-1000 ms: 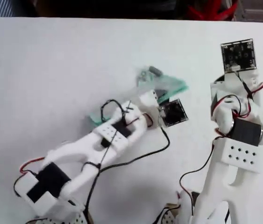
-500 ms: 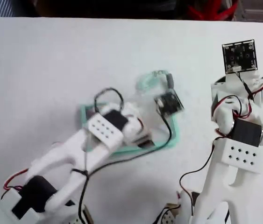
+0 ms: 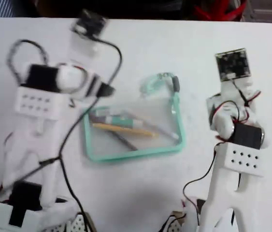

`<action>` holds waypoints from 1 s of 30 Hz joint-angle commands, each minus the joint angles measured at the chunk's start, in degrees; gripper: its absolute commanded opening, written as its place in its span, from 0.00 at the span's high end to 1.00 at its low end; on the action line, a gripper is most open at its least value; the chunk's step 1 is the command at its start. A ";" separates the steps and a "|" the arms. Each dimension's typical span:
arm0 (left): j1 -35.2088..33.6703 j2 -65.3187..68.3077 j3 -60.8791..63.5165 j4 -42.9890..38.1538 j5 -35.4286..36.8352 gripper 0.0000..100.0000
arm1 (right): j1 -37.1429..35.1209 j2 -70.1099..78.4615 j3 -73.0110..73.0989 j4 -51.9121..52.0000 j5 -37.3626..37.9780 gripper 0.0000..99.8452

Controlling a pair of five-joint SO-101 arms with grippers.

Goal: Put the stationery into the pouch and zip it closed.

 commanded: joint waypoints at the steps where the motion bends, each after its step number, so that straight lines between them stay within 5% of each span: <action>1: -3.03 -2.86 -25.14 9.93 1.14 0.68 | -4.09 -3.56 -3.34 6.46 0.70 0.94; 6: -7.52 -8.31 -34.11 9.67 0.88 0.77 | -7.25 -12.79 -7.65 16.40 0.35 0.97; 13: -7.52 -27.38 -27.25 9.58 0.79 0.82 | -16.04 -32.22 -8.79 23.43 0.35 0.97; 21: -7.52 -52.79 -1.58 6.95 0.70 0.82 | -29.58 -53.85 -8.79 26.95 0.26 0.97; 30: -7.60 -90.77 40.44 -13.19 0.70 0.82 | -31.08 -61.67 -8.62 30.11 0.18 0.97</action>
